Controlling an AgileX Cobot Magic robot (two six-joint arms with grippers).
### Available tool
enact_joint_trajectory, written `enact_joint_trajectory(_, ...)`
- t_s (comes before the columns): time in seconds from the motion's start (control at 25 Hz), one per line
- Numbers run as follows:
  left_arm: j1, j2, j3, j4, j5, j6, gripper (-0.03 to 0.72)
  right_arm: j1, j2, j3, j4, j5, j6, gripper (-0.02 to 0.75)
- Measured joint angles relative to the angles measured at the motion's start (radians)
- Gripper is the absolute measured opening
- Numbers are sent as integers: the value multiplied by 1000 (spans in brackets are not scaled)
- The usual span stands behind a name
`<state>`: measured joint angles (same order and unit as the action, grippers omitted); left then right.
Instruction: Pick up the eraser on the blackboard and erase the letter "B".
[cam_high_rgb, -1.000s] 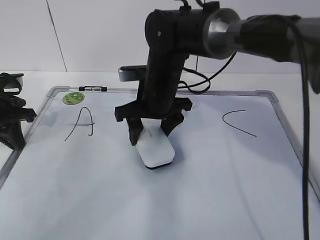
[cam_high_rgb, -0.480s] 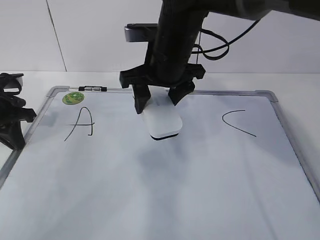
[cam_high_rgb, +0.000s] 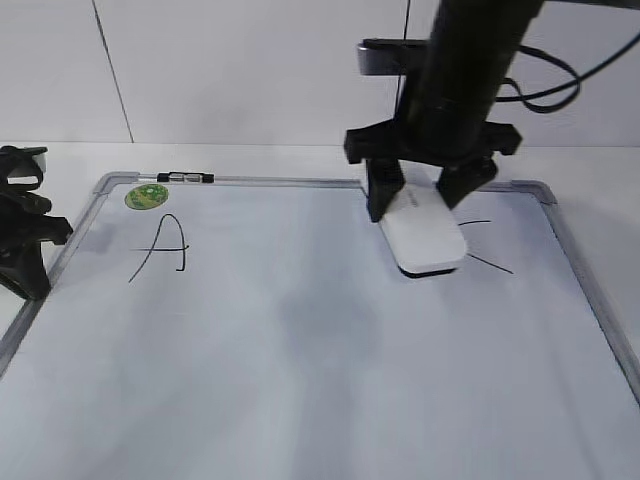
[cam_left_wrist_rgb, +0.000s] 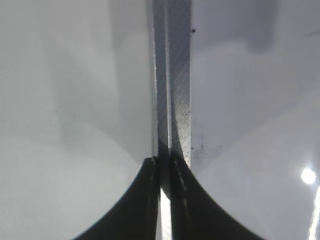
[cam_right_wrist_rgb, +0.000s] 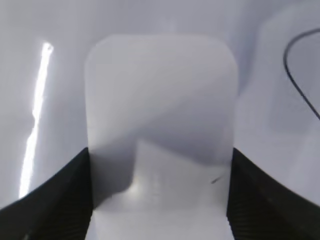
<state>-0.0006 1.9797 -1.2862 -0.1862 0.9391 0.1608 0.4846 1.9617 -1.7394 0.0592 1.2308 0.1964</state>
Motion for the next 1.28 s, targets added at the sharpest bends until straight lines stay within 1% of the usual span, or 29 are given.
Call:
enact_joint_trajectory(0.12, 0, 0, 0, 0, 0, 0, 18, -45, -90, 130, -3, -6, 0, 557)
enact_joint_trajectory(0.28, 0, 0, 0, 0, 0, 0, 18, -105, -218, 346, 4, -69, 0, 557)
enact_joint_trajectory(0.4, 0, 0, 0, 0, 0, 0, 18, -181, -283, 483, 4, -112, -2, 557)
enact_joint_trajectory(0.48, 0, 0, 0, 0, 0, 0, 18, -239, -305, 537, 2, -130, -14, 557)
enact_joint_trajectory(0.6, 0, 0, 0, 0, 0, 0, 18, -315, -311, 556, -2, -160, -51, 557)
enact_joint_trajectory(0.68, 0, 0, 0, 0, 0, 0, 18, -348, -311, 556, -3, -190, -83, 557)
enact_joint_trajectory(0.84, 0, 0, 0, 0, 0, 0, 18, -365, -308, 556, -3, -215, -139, 557)
enact_joint_trajectory(1.28, 0, 0, 0, 0, 0, 0, 18, -387, -212, 556, -12, -288, -154, 557)
